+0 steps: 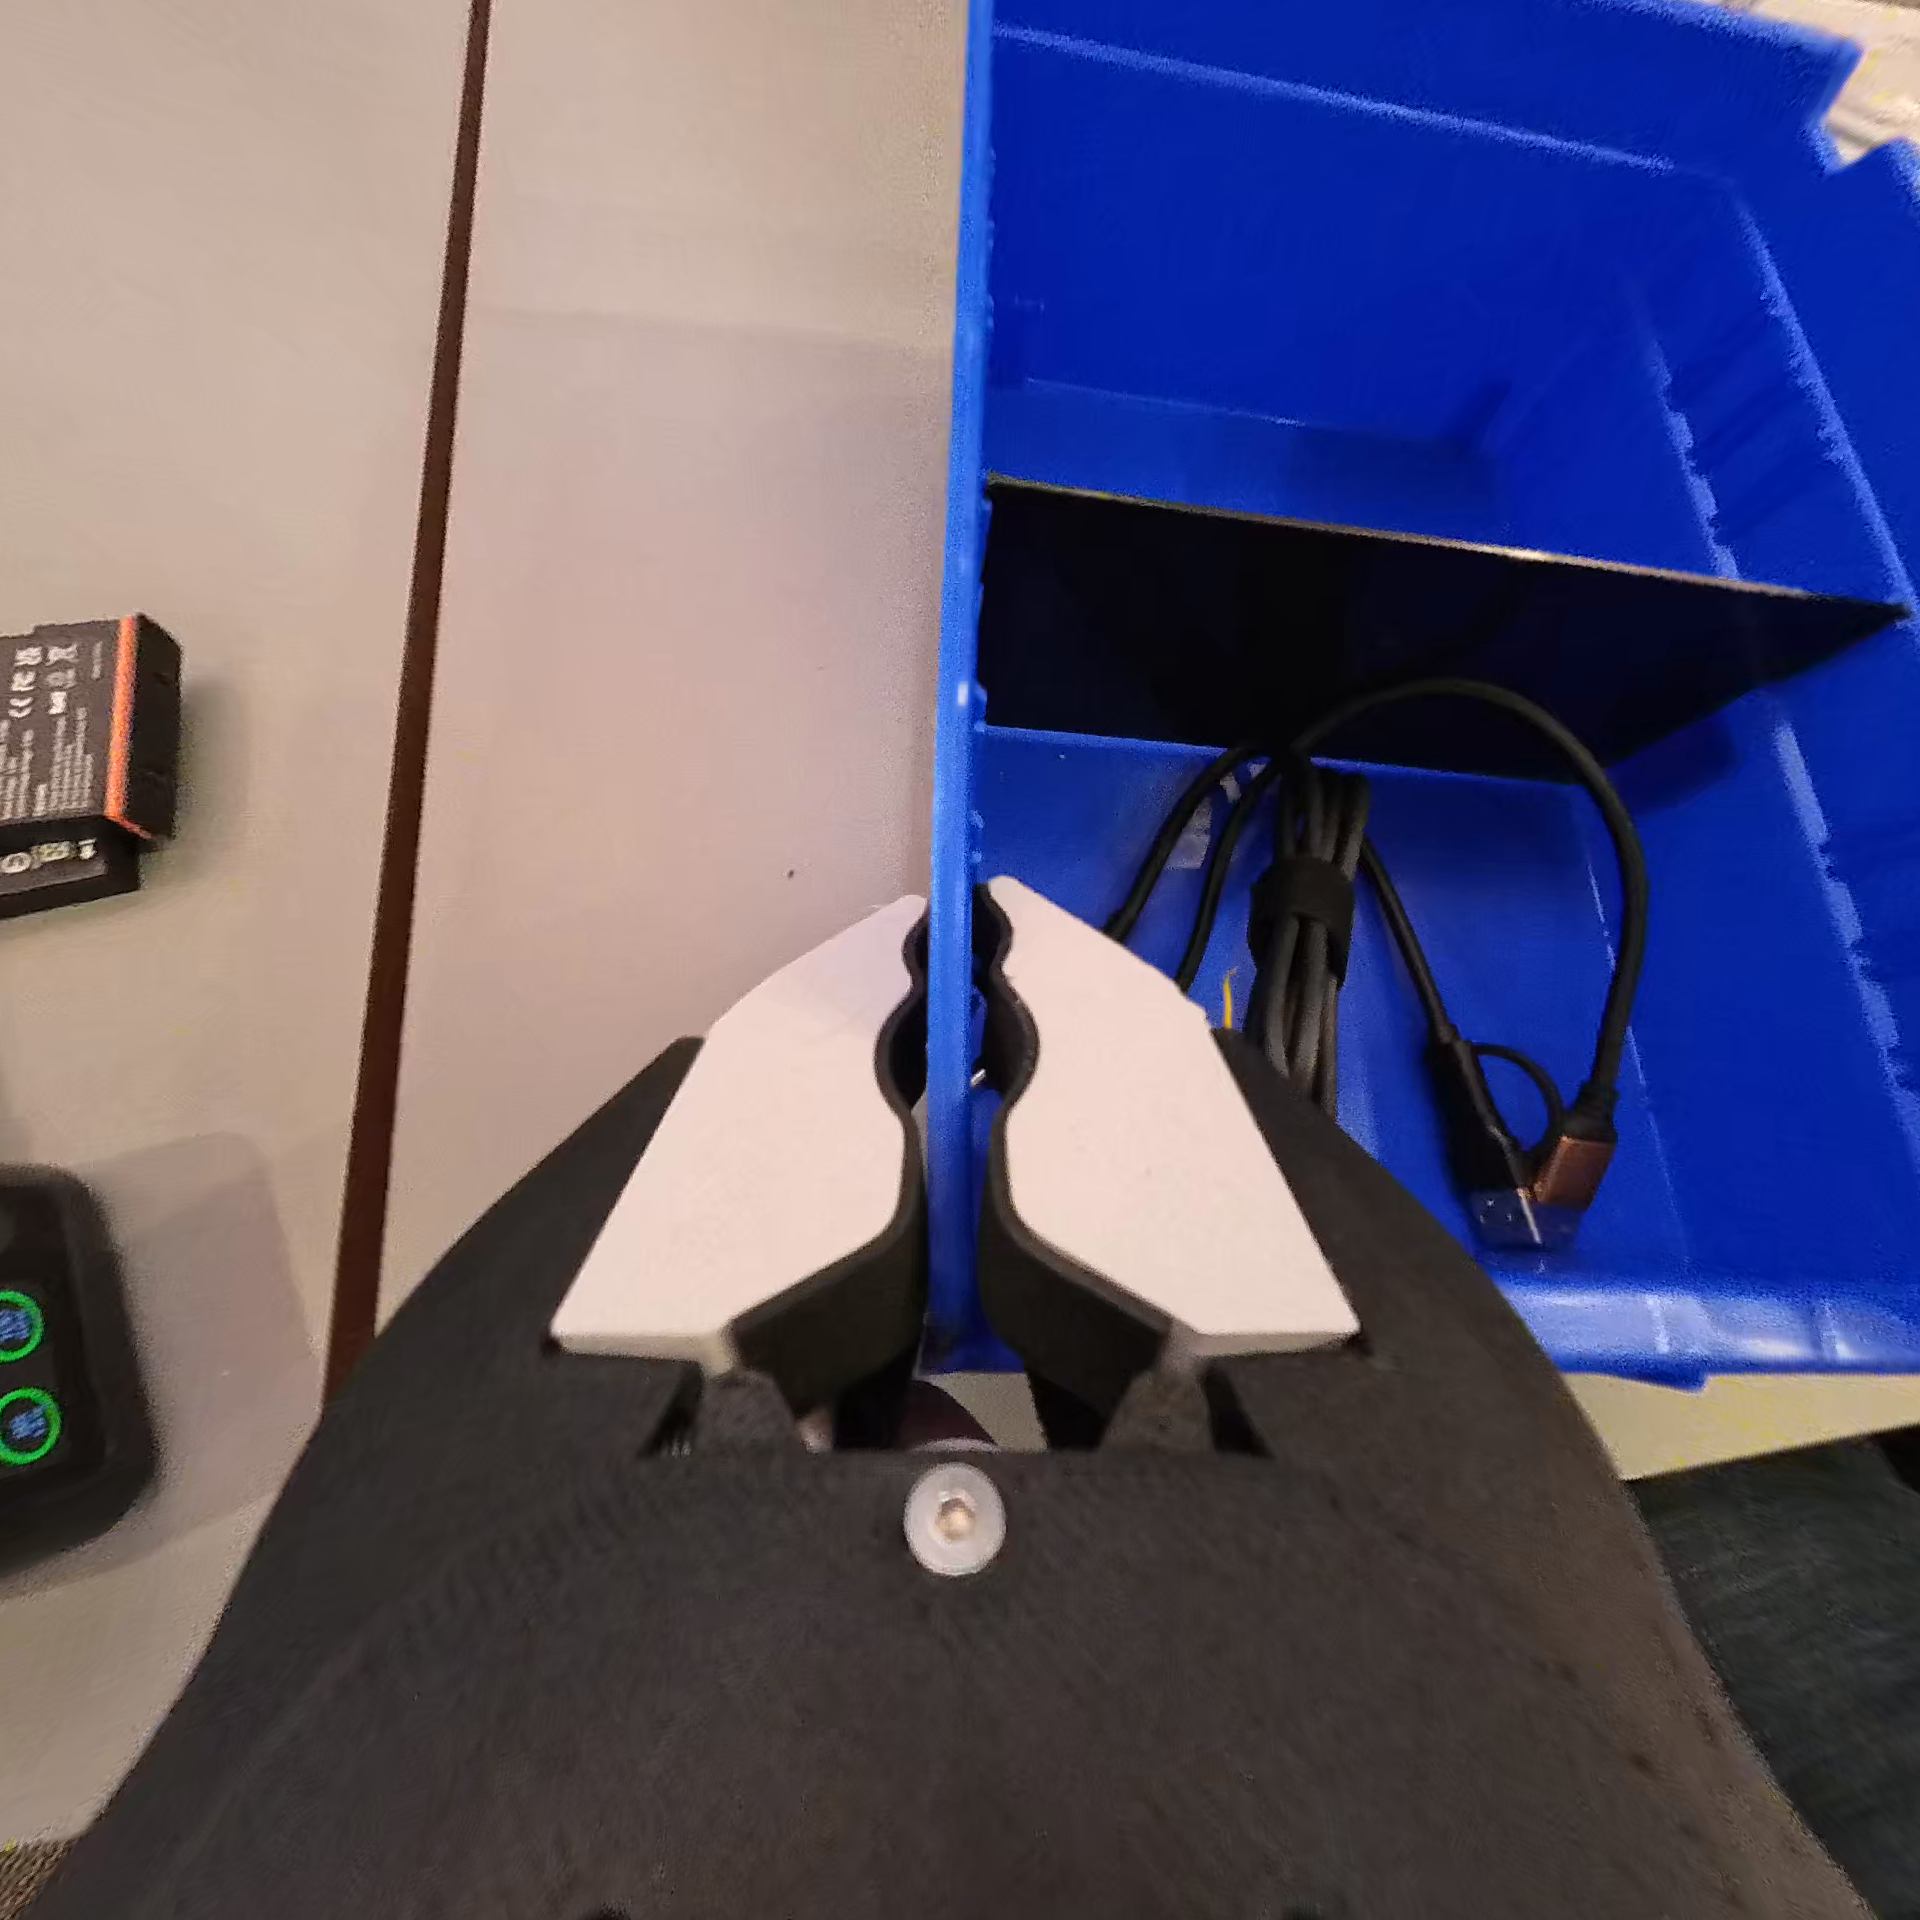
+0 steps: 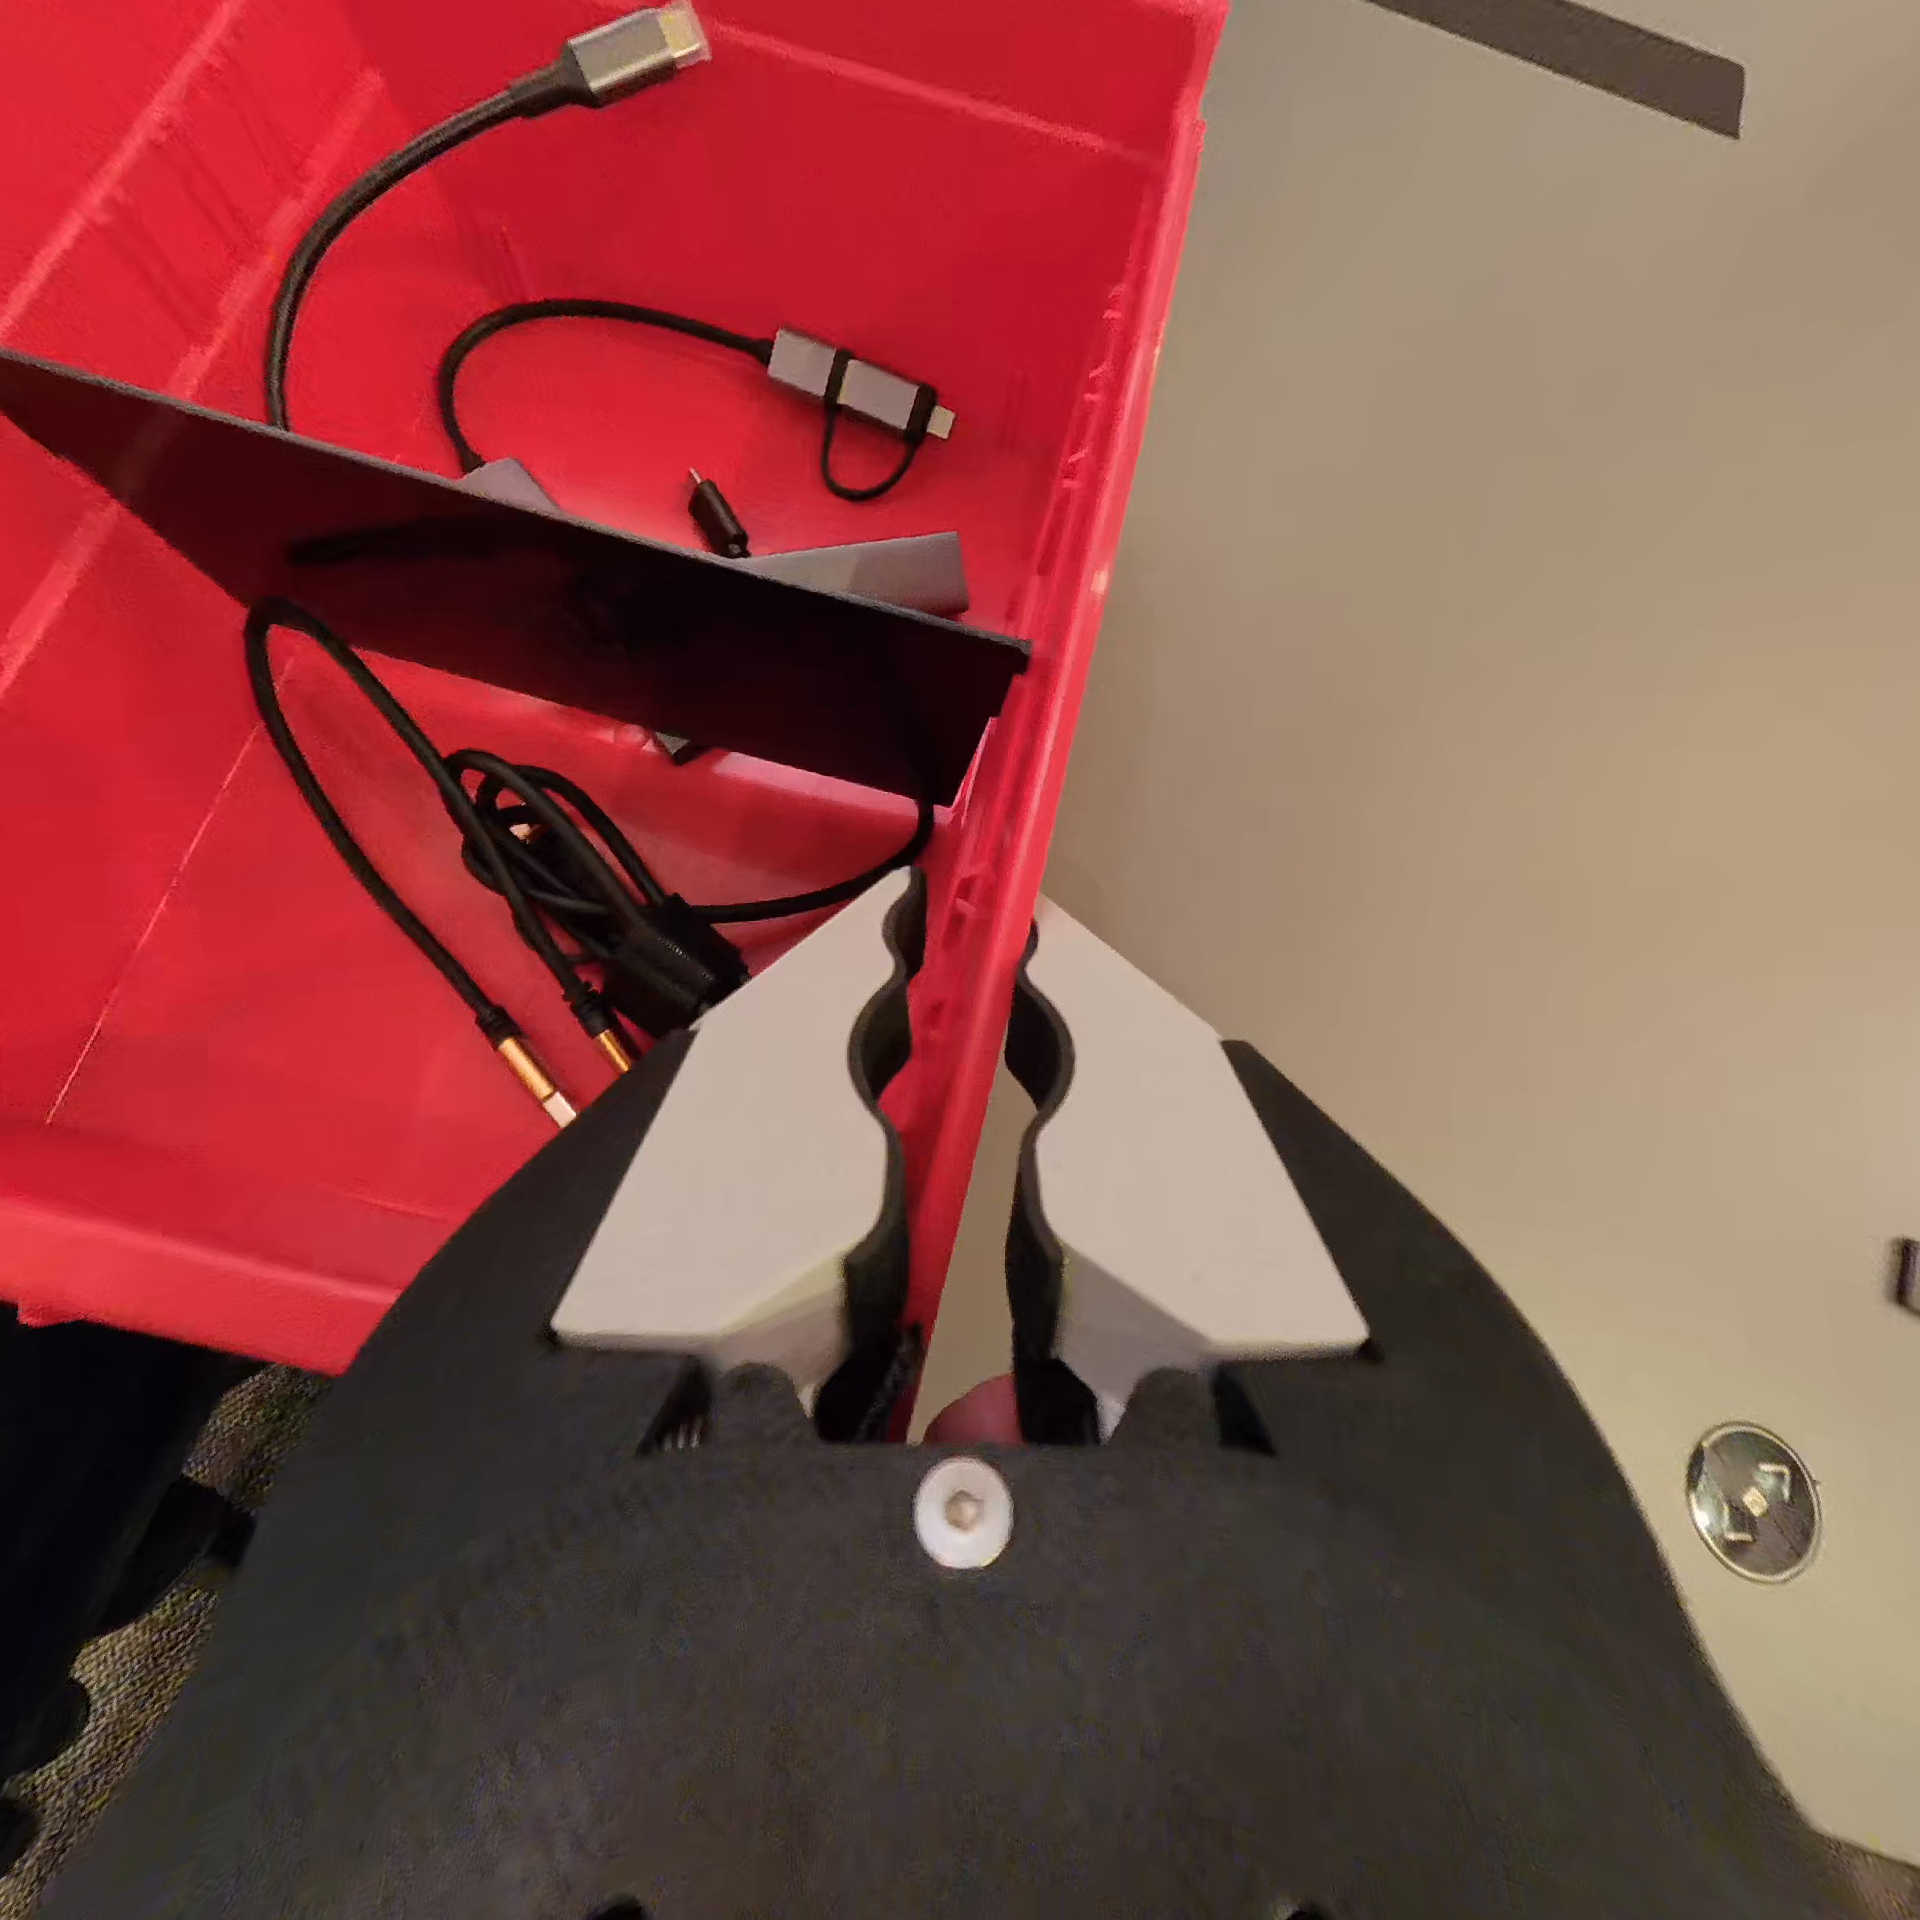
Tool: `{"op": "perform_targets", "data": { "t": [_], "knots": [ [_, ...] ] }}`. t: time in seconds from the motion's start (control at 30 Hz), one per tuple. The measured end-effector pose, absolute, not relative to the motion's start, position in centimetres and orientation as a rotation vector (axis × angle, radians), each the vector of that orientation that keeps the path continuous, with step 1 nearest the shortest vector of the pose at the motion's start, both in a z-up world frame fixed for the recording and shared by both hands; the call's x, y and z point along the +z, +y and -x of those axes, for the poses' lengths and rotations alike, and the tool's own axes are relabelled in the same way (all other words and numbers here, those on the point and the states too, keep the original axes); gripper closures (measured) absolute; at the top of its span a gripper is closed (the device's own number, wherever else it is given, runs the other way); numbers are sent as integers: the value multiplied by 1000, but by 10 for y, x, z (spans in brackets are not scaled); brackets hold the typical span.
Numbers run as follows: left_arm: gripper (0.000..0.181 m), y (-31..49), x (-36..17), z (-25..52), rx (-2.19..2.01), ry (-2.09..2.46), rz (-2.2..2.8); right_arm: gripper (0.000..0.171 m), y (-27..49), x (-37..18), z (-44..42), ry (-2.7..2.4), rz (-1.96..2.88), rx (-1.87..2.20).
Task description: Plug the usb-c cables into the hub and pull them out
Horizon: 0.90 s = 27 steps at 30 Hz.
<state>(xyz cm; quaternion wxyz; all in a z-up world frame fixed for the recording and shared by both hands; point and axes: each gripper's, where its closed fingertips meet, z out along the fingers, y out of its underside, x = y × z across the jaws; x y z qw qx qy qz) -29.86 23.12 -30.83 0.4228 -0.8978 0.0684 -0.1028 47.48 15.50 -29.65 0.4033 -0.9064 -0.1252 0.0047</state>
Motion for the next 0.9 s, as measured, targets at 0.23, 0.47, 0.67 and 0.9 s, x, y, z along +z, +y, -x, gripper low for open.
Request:
{"op": "perform_targets", "data": {
  "t": [0.23,0.47,0.67,0.9],
  "knots": [
    [177,236,-304,286,-308,153,2202,167,172,-296,-456,-325,2251,46],
    [177,239,-294,280,-313,147,2147,167,191,-296,-435,-322,2243,68],
    [177,241,-289,275,-336,115,2119,161,205,-295,-407,-327,2228,120],
    [177,244,-274,278,-381,41,2053,140,219,-296,-360,-373,2206,236]
  ]
}}
